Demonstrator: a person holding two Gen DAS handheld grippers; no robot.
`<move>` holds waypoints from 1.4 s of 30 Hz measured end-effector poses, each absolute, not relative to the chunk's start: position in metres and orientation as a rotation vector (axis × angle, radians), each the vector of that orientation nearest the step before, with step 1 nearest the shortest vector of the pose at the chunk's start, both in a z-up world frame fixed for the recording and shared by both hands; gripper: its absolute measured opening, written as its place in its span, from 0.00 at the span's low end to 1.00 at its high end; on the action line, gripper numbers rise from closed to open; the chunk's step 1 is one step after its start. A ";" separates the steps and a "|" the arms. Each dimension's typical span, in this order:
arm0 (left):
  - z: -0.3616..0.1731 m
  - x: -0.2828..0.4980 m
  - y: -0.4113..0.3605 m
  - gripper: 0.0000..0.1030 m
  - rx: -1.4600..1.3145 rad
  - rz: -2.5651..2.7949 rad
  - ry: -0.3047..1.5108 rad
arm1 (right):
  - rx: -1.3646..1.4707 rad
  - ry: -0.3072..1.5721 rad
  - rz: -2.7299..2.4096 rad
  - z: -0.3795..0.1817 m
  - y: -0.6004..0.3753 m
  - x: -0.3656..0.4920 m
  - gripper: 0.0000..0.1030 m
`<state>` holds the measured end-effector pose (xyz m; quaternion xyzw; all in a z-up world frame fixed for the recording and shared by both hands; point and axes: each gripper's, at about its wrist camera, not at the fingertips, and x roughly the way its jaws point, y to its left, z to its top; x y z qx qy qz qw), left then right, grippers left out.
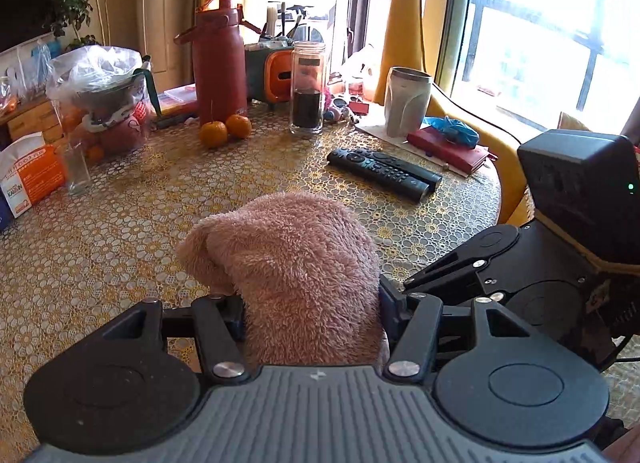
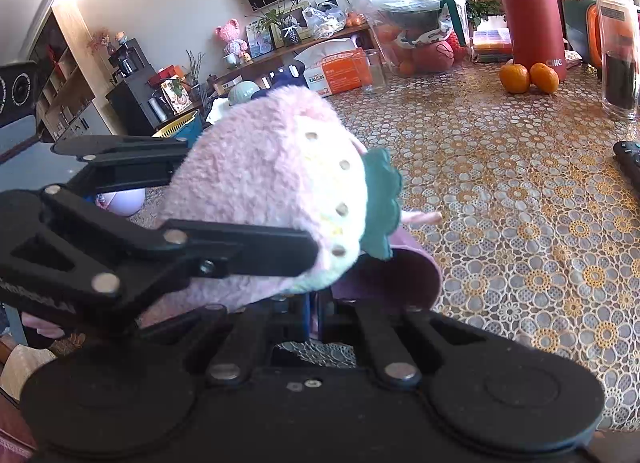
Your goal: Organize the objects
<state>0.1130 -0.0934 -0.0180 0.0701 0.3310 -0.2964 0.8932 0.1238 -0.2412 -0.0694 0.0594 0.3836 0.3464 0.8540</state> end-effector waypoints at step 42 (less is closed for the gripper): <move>-0.027 0.143 -0.060 0.57 0.183 -0.414 0.715 | 0.065 0.795 0.751 -0.067 -0.243 0.120 0.04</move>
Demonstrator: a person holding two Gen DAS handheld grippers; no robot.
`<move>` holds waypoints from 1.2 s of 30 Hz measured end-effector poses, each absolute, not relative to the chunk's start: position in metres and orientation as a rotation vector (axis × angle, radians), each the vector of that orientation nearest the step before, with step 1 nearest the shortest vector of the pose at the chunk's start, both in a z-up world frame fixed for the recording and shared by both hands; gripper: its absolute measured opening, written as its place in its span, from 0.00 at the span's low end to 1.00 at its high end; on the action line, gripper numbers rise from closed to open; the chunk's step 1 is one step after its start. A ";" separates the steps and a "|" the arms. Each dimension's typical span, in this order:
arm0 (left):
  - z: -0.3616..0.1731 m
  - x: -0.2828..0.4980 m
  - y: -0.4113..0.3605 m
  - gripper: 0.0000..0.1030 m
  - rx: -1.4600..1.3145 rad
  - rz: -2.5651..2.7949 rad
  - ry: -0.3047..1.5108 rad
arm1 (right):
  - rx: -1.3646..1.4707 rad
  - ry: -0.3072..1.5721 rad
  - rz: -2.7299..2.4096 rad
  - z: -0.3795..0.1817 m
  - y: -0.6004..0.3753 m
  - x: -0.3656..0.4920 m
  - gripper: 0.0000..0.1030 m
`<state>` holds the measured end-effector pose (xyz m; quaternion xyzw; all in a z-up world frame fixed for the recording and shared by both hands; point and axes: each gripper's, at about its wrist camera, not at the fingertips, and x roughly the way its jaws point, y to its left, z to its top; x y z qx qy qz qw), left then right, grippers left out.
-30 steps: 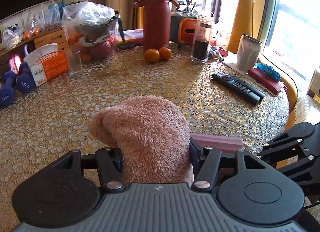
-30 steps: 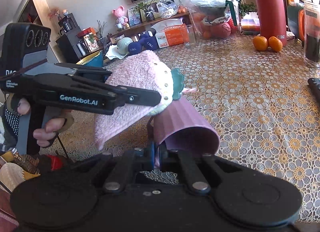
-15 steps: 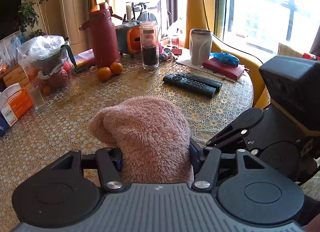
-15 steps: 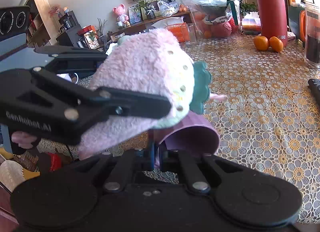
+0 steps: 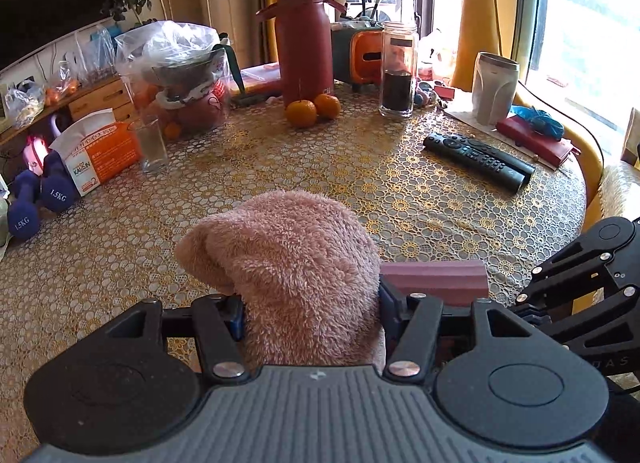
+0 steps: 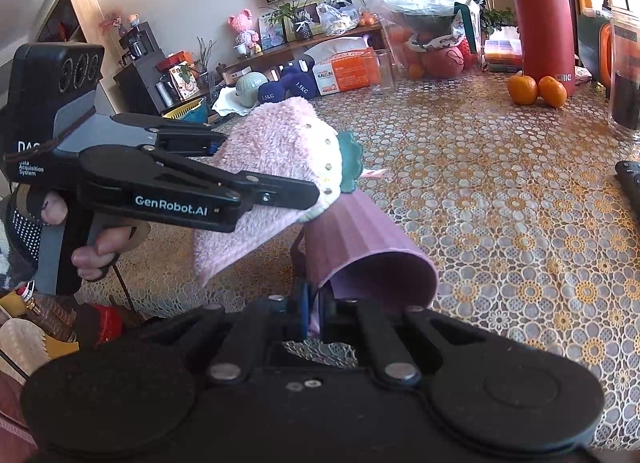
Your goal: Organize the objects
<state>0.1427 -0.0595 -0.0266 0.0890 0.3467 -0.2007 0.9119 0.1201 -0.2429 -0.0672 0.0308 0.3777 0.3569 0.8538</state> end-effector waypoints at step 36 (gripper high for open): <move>-0.027 0.160 -0.023 0.57 0.105 -0.314 0.708 | -0.072 0.798 0.795 -0.056 -0.248 0.128 0.22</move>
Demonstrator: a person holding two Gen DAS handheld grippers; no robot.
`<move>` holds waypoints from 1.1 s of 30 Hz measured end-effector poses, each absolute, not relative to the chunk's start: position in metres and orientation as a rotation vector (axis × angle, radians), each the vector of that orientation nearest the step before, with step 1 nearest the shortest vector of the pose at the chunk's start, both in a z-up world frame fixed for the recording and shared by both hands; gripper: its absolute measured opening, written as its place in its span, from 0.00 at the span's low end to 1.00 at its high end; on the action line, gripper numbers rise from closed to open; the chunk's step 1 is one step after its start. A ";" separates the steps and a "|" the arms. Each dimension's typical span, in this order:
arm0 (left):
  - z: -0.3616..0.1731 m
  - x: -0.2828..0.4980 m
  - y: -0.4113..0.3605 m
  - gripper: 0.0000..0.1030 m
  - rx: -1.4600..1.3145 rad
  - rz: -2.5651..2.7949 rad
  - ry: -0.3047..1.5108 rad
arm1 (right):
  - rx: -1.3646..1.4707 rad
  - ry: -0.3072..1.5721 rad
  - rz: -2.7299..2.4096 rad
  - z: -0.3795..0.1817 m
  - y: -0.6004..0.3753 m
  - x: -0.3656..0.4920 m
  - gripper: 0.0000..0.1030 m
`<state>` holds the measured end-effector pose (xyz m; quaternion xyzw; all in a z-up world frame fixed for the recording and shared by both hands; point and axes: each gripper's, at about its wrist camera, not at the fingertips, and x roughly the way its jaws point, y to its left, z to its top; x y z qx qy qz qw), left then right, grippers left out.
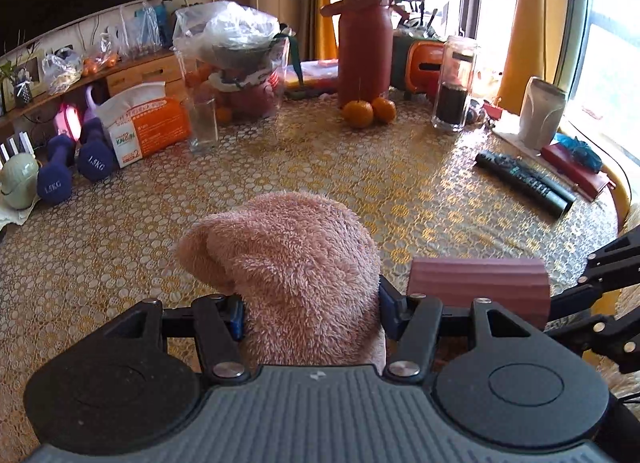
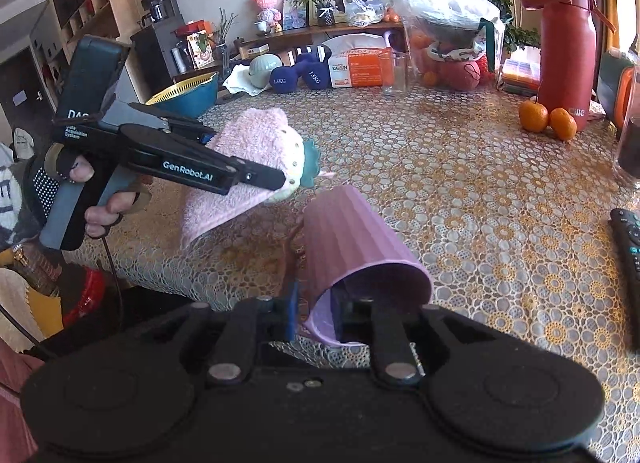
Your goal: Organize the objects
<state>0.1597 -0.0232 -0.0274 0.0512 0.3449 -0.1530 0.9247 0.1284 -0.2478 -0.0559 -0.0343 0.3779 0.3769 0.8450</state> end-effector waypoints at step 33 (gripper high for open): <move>-0.010 0.141 -0.092 0.57 0.195 -0.562 0.626 | 0.041 0.658 0.723 -0.046 -0.253 0.117 0.06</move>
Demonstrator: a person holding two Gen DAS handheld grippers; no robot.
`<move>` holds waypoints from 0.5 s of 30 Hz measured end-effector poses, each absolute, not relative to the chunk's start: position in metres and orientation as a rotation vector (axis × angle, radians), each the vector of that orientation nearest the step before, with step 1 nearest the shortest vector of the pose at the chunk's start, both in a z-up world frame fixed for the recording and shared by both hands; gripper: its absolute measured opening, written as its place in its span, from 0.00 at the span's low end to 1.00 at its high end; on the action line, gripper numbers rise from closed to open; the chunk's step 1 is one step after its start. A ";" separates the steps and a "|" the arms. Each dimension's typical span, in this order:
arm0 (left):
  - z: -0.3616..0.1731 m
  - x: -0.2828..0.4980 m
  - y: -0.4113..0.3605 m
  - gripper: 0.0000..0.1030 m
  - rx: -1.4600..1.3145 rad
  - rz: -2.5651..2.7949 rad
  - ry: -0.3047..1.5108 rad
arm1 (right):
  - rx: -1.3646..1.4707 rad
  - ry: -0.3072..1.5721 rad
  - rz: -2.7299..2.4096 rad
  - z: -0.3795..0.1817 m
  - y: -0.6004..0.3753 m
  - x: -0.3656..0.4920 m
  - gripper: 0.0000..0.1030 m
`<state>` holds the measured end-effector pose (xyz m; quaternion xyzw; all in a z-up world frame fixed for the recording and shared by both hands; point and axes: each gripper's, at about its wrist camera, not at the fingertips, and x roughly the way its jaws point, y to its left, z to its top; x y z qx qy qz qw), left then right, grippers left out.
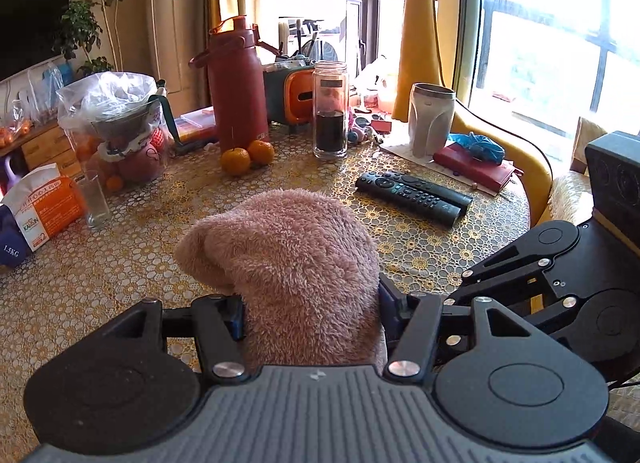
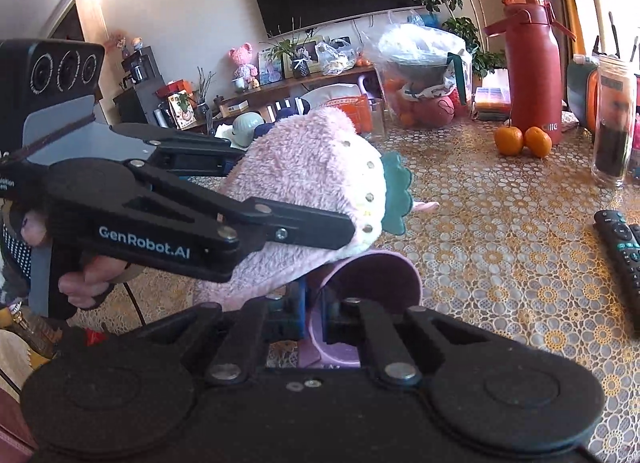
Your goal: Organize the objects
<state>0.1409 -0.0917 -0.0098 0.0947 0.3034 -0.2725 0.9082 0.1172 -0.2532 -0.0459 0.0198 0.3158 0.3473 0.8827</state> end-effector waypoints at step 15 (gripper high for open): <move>-0.017 0.159 -0.034 0.57 0.128 -0.353 0.703 | -0.106 0.583 0.755 -0.042 -0.238 0.099 0.06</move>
